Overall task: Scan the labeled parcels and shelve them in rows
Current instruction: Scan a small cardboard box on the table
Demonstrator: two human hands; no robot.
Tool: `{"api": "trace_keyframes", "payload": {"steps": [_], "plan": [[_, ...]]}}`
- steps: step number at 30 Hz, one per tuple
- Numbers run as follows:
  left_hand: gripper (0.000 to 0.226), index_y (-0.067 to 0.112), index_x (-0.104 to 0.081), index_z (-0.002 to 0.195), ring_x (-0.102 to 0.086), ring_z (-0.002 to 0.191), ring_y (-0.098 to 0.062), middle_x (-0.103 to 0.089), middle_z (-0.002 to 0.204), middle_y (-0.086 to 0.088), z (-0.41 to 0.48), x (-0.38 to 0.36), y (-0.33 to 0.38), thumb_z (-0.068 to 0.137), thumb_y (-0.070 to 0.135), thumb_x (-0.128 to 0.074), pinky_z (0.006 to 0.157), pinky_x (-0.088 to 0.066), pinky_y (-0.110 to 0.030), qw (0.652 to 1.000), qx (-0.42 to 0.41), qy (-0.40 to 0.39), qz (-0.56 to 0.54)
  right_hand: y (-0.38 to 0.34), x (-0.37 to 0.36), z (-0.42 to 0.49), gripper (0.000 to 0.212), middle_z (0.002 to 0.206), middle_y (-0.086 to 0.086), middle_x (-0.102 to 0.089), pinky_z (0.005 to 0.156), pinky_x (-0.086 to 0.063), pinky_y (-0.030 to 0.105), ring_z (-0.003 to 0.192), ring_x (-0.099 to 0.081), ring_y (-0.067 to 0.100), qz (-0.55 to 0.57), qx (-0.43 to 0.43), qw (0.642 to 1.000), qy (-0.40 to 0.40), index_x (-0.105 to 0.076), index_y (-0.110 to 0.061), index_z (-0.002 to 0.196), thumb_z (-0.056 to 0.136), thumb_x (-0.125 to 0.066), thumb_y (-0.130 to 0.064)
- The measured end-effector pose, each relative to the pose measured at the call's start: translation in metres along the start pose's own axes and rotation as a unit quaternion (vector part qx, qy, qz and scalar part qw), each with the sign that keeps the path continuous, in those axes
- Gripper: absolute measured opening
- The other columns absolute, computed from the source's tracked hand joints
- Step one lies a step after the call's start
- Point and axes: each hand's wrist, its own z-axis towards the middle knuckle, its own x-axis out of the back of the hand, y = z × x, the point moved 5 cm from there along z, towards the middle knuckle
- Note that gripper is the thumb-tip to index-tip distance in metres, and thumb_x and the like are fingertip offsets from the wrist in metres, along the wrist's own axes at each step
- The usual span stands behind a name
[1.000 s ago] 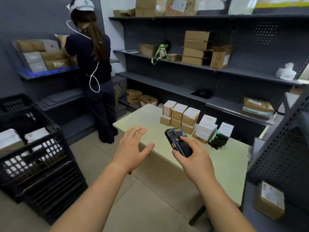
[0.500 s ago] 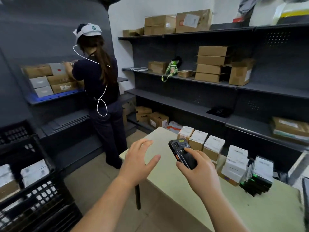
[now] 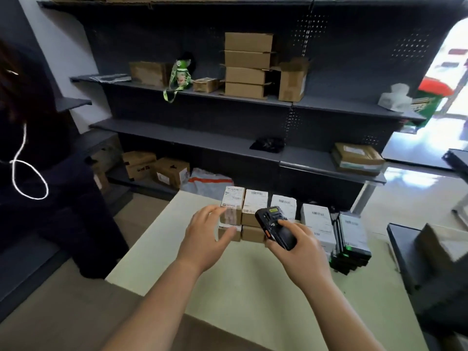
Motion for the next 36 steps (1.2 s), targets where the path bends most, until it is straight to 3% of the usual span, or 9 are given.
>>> {"api": "trace_keyframes", "payload": {"steps": [11,15,27,32,36], "plan": [[0.057,0.030,-0.043,0.143,-0.030,0.136,-0.011,-0.037,0.149,0.011,0.115,-0.090,-0.035,0.093,0.054,-0.053,0.112,-0.033,-0.036,0.997,0.057,-0.046,0.008,0.059,-0.028,0.117,0.053,0.116,-0.020,-0.051,0.086,-0.048,0.030,0.103,-0.053,0.008,0.019,-0.035,0.999,-0.015,-0.057,-0.042,0.128,0.078,-0.073,-0.047],[0.055,0.029,-0.046,0.141,-0.032,0.133,-0.013,-0.039,0.147,0.009,0.145,-0.118,-0.047,0.092,0.053,-0.054,0.110,-0.035,-0.037,0.996,0.076,-0.037,0.020,0.073,-0.050,0.155,0.055,0.118,-0.023,-0.051,0.086,-0.052,0.038,0.105,-0.055,0.009,0.015,-0.035,0.999,-0.028,-0.056,-0.046,0.127,0.075,-0.071,-0.053],[0.061,0.031,-0.046,0.140,-0.031,0.133,-0.033,-0.033,0.153,0.002,0.194,-0.181,-0.086,0.088,0.061,-0.054,0.110,-0.029,-0.048,0.979,0.134,-0.088,0.125,0.085,-0.077,0.191,0.054,0.122,-0.023,-0.052,0.088,-0.051,0.035,0.108,-0.054,0.007,-0.010,-0.073,0.996,-0.048,-0.055,-0.046,0.128,0.077,-0.072,-0.051],[0.060,0.031,-0.044,0.141,-0.040,0.121,-0.031,-0.023,0.154,0.003,0.206,-0.192,-0.091,0.088,0.058,-0.056,0.097,-0.041,-0.042,0.971,0.149,-0.136,0.129,0.084,-0.079,0.196,0.053,0.124,-0.021,-0.052,0.090,-0.051,0.035,0.110,-0.053,0.007,-0.014,-0.089,0.995,-0.043,-0.056,-0.046,0.128,0.078,-0.073,-0.048],[0.057,0.026,-0.048,0.140,-0.042,0.119,-0.031,-0.027,0.153,0.003,0.204,-0.182,-0.093,0.088,0.047,-0.060,0.091,-0.044,-0.040,0.977,0.156,-0.114,0.094,0.082,-0.084,0.196,0.051,0.122,-0.021,-0.052,0.088,-0.050,0.033,0.109,-0.052,0.006,-0.020,-0.088,0.995,-0.047,-0.057,-0.045,0.128,0.079,-0.072,-0.048]]}}
